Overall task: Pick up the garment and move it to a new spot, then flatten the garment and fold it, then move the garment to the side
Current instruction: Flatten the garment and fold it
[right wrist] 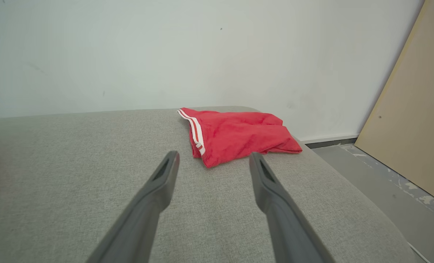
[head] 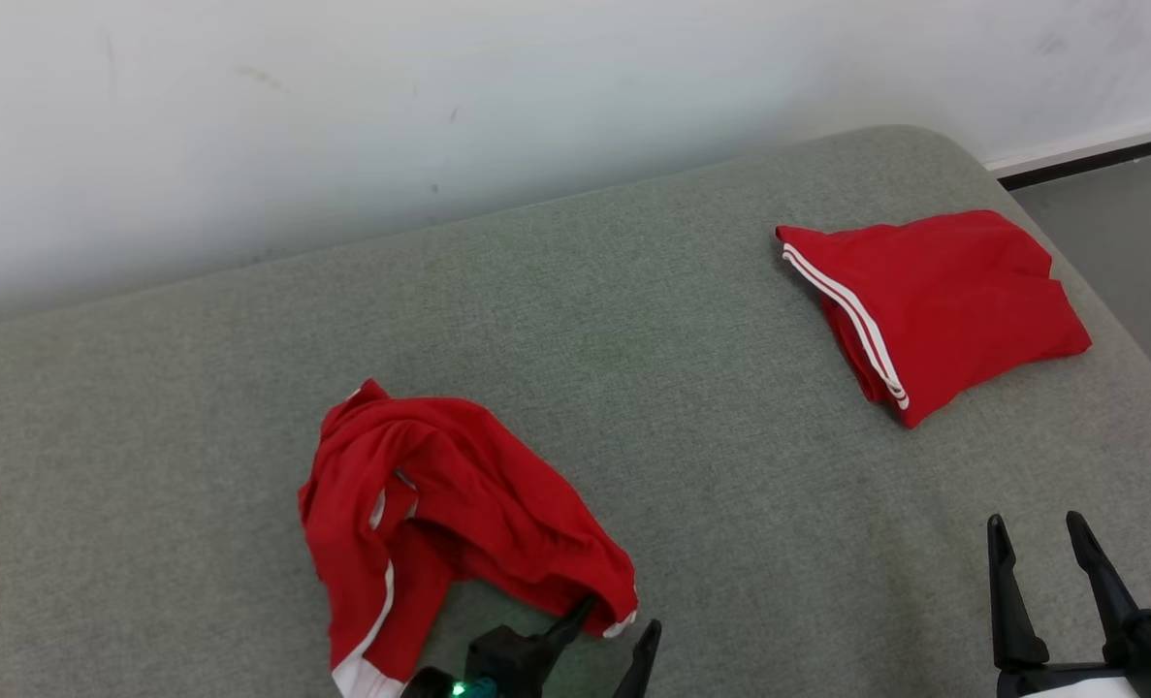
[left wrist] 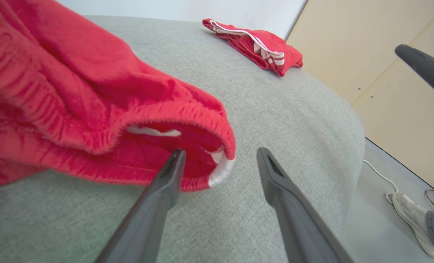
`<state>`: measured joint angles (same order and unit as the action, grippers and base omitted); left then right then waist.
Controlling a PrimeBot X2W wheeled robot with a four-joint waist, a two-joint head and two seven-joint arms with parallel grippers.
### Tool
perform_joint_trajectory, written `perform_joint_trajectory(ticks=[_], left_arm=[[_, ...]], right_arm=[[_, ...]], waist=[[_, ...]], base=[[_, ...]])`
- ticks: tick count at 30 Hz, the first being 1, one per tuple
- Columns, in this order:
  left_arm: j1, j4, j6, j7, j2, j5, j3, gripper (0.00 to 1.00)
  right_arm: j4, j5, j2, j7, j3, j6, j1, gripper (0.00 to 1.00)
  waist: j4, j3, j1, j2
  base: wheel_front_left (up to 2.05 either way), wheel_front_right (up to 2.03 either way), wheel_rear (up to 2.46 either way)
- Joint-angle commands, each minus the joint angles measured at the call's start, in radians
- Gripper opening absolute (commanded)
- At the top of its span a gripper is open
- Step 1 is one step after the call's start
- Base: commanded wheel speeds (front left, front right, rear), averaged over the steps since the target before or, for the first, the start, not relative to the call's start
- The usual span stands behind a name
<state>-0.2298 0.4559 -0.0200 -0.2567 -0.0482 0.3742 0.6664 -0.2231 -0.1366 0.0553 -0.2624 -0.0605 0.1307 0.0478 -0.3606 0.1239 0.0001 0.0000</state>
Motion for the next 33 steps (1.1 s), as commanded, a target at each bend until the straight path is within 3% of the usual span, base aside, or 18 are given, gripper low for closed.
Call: perform_joint_trajectory(ticks=[1,12,13,14,15,26,33], left_arm=[[-0.014,0.008,0.004,-0.004,-0.005,0.008,0.004,1.00],[-0.063,0.061,0.015,-0.007,-0.005,-0.013,0.006,1.00],[-0.065,0.067,0.011,-0.007,-0.005,-0.014,0.005,0.48],[-0.070,0.076,0.005,-0.007,-0.005,-0.019,0.008,0.06],[-0.076,0.082,0.000,-0.007,-0.005,-0.021,0.009,0.00],[-0.208,0.039,-0.046,0.010,-0.005,0.083,-0.069,0.00],[-0.413,-0.029,-0.077,0.108,-0.055,0.164,-0.163,0.00]], right_arm=[[0.004,-0.011,-0.002,-0.003,-0.002,0.000,0.007,1.00],[0.007,-0.011,-0.004,-0.003,0.006,0.000,0.026,1.00],[0.008,-0.010,-0.004,-0.003,0.005,0.000,0.025,1.00],[0.007,-0.010,-0.004,-0.003,0.004,0.000,0.025,1.00],[0.006,-0.009,-0.004,-0.003,0.004,0.000,0.025,1.00],[-0.013,-0.027,-0.004,-0.003,0.012,0.000,0.027,1.00],[-0.022,-0.039,-0.004,-0.003,0.034,0.000,0.035,1.00]], waist=[[-0.002,0.004,-0.0001,0.0000],[-0.029,0.034,-0.0001,0.0000],[-0.031,0.036,-0.0001,0.0000],[-0.033,0.037,-0.0001,0.0000],[-0.035,0.037,-0.0001,0.0000],[-0.035,0.006,-0.0001,0.0000],[-0.049,-0.009,-0.0001,0.0000]], base=[[0.00,0.00,0.00],[0.00,0.00,0.00],[0.00,0.00,0.00],[0.00,0.00,0.00],[0.00,0.00,0.00],[0.00,0.00,0.00],[0.00,0.00,0.00]])
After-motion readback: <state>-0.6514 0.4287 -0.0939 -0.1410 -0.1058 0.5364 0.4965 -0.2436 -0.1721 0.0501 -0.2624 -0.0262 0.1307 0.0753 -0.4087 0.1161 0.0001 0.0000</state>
